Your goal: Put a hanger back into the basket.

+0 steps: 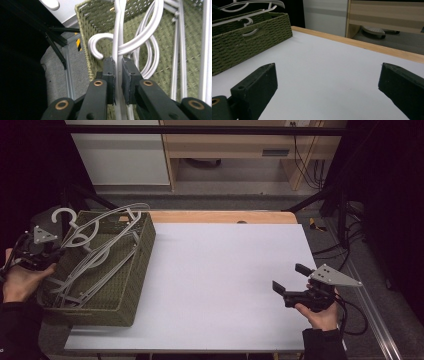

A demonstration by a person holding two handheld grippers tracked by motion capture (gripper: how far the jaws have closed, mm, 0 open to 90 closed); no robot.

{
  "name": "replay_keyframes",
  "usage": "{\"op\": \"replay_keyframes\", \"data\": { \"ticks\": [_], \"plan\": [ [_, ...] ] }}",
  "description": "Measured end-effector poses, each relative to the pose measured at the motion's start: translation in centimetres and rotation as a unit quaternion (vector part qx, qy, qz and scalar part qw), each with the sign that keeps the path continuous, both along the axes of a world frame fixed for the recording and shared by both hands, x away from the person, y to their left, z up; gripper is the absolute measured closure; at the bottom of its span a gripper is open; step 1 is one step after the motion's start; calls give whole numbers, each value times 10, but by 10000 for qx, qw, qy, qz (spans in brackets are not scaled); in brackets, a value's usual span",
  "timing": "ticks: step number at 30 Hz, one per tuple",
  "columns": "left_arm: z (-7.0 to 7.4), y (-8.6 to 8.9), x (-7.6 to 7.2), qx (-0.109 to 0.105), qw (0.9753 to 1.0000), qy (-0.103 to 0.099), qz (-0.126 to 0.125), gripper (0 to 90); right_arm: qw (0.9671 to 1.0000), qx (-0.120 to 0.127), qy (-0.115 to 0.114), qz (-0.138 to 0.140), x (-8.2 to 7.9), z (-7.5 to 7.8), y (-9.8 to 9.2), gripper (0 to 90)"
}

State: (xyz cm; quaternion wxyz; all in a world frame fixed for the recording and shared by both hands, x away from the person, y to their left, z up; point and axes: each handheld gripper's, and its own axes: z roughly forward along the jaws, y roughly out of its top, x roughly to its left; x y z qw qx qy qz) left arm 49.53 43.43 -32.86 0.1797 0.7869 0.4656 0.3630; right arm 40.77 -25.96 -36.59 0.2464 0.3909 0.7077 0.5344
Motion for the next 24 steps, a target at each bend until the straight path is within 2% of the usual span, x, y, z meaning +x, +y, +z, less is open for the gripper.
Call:
{"op": "replay_keyframes", "data": {
  "ticks": [5, 9, 17, 21, 24],
  "plan": [
    [-8, 8, -1, 112, 9998, 137, 107, 821, 10000, -8, -29, 12, -1, 1, -1, 24],
    [-13, 11, -2, 53, 9997, 191, 137, 821, 10000, -4, -33, -1, -1, 1, -1, 22],
    [-28, -1, 2, 414, 9983, 408, 95, 820, 10000, 30, -66, -12, -2, 3, -3, 21],
    [-36, -4, 5, 235, 9987, 419, 172, 821, 10000, 18, -70, -30, -2, 2, -5, 21],
    [-43, -6, 5, 208, 9985, 477, 167, 820, 10000, 21, -77, -19, -2, 3, -4, 21]
  ]
}}
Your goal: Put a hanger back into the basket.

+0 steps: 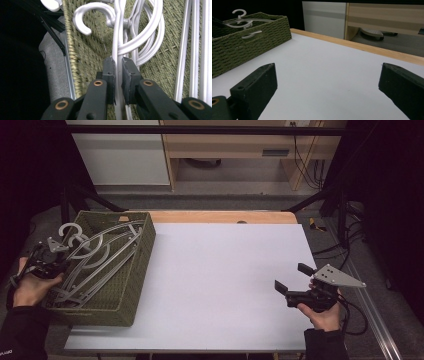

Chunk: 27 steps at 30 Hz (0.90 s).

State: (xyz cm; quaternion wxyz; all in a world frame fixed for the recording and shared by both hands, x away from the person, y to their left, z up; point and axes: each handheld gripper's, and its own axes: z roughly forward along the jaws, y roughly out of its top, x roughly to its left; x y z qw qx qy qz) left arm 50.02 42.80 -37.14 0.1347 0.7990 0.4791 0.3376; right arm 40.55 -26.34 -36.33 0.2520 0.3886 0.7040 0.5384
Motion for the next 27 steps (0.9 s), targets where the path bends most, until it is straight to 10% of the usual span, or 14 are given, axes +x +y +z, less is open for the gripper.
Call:
{"op": "replay_keyframes", "data": {
  "ticks": [24, 27],
  "plan": [
    [-18, -4, 4, -325, 9975, 625, -99, 729, 10000, 14, 8, 13, 0, 0, 2, 21],
    [-9, -3, -1, -626, 9974, 348, -128, 662, 10000, 9, 3, 17, 0, 1, 1, 22]
  ]
}}
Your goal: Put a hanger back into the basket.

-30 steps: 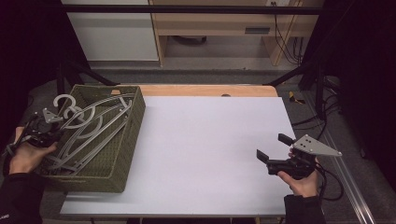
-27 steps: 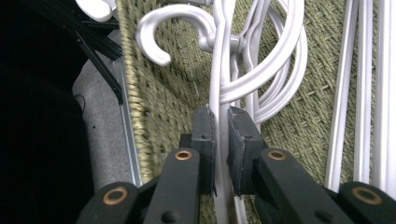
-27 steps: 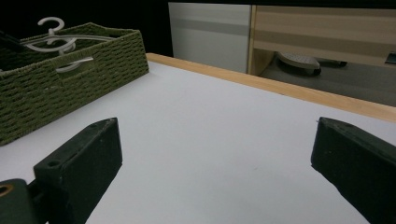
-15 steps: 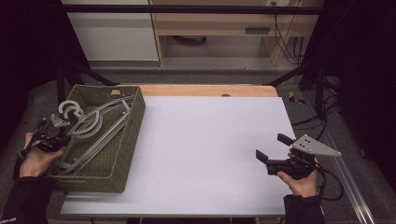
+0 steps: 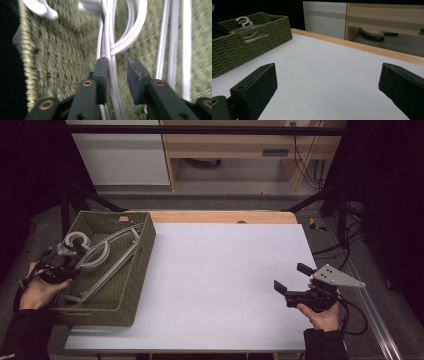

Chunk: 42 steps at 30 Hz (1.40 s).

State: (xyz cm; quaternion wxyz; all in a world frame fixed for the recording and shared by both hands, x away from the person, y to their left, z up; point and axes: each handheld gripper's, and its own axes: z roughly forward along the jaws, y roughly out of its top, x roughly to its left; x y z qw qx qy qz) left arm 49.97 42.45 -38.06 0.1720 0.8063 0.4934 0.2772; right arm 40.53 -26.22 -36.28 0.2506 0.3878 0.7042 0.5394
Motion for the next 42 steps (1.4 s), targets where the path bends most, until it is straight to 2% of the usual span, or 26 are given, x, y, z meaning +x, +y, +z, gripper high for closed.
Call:
{"op": "replay_keyframes", "data": {
  "ticks": [2, 5, 8, 10, 12, 13, 14, 15, 16, 17, 21, 26, 29, 31, 32, 34, 35, 36, 38, 39, 42],
  "plan": [
    [8, -1, -4, -218, 9996, -190, -4, 639, 10000, 3, 6, -3, 0, 0, 0, 21],
    [21, -9, -11, -570, 9970, -511, -98, 597, 10000, -2, -12, -2, 0, 1, 0, 21],
    [31, -21, -21, -950, 9917, -816, -280, 545, 10000, 11, -14, -14, 0, 0, -1, 21],
    [37, -31, -28, -1095, 9883, -975, -415, 506, 10000, 12, -16, -30, 0, 0, 0, 21],
    [41, -41, -36, -1331, 9820, -1212, -571, 507, 10000, 9, -17, -23, -1, 1, 0, 21],
    [43, -46, -40, -1394, 9803, -1236, -659, 499, 10000, 20, -17, -16, -1, 1, 0, 21],
    [45, -51, -44, -1488, 9772, -1313, -755, 489, 10000, 32, -18, -19, -1, 1, -1, 21],
    [46, -57, -47, -1637, 9730, -1422, -788, 485, 10000, 37, -13, -17, -1, 1, -1, 21],
    [47, -61, -50, -1674, 9719, -1409, -869, 471, 10000, 15, -25, -27, -1, 1, -1, 20],
    [47, -66, -53, -1771, 9688, -1453, -950, 460, 10000, 16, -22, -29, -1, 1, -1, 20],
    [47, -84, -64, -2187, 9543, -1654, -1187, 413, 10000, 22, -33, -13, -1, 1, -1, 20],
    [43, -105, -76, -2674, 9344, -1910, -1374, 333, 10000, 30, -24, -11, -1, 1, -1, 20],
    [38, -118, -83, -2875, 9251, -1966, -1511, 272, 10000, 35, -35, -13, -2, 1, -2, 20],
    [32, -125, -88, -2877, 9229, -2027, -1562, 243, 10000, 71, -29, -26, -2, 1, -3, 20],
    [29, -128, -91, -2912, 9206, -2078, -1565, 228, 10000, 75, -38, -27, -2, 1, -3, 20],
    [24, -133, -92, -2885, 9217, -2042, -1600, 201, 9999, 102, -23, -40, -1, 0, -4, 20],
    [22, -135, -93, -2887, 9210, -2101, -1559, 193, 9999, 119, -12, -36, -1, -1, -5, 20],
    [19, -137, -93, -2969, 9188, -2112, -1516, 192, 9999, 115, -2, -36, -1, -1, -5, 20],
    [16, -139, -94, -2812, 9238, -2103, -1523, 188, 9999, 99, -6, -39, 0, -2, -5, 20],
    [15, -140, -95, -2775, 9244, -2119, -1532, 184, 9999, 89, -13, -47, 0, -2, -5, 20],
    [10, -140, -94, -2854, 9233, -2004, -1611, 150, 9999, 108, -16, -46, -1, -1, -6, 21]
  ]
}}
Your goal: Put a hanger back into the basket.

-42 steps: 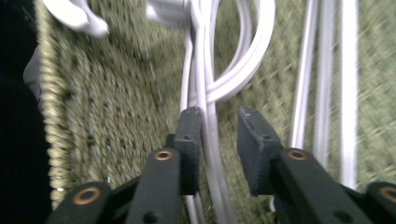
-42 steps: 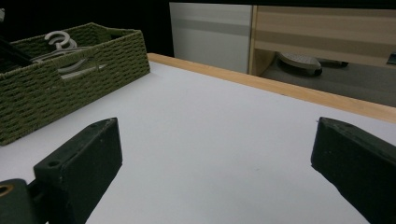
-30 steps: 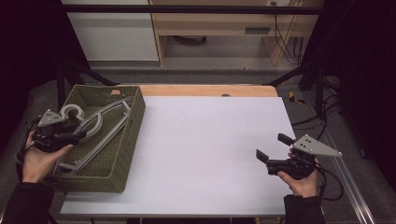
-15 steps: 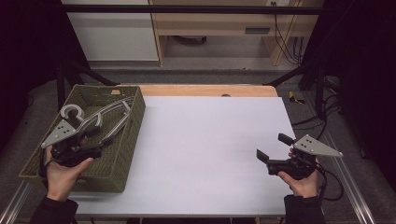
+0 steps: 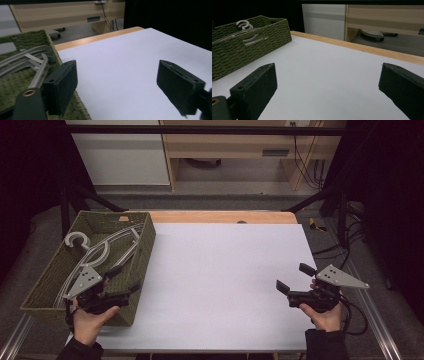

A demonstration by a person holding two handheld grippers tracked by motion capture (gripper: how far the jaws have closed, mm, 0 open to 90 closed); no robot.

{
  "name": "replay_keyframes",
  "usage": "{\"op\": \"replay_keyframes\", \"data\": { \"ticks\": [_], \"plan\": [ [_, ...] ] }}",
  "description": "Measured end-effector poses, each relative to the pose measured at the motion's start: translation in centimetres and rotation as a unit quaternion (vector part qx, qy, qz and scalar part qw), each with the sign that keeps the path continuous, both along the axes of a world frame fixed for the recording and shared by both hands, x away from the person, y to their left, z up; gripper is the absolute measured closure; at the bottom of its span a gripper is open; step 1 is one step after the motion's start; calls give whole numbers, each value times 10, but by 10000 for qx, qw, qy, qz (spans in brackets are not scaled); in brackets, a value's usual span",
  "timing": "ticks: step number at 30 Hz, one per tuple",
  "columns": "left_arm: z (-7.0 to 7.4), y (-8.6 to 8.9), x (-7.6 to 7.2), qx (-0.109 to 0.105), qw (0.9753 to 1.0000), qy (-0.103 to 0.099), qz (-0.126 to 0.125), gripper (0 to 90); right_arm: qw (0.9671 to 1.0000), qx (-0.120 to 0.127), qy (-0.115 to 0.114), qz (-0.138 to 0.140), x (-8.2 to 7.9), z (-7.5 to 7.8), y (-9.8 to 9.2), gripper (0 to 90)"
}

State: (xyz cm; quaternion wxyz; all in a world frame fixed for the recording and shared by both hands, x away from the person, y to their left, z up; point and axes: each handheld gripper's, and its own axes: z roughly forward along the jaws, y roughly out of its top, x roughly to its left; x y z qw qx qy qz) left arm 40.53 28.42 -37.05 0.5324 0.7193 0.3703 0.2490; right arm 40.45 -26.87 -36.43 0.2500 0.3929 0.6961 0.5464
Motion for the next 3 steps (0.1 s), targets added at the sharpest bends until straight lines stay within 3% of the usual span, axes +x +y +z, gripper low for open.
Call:
{"op": "replay_keyframes", "data": {
  "ticks": [3],
  "plan": [
    [-2, 0, 1, 15, 10000, 42, 9, 124, 10000, -4, 0, 11, 0, 0, 0, 20]
  ]
}}
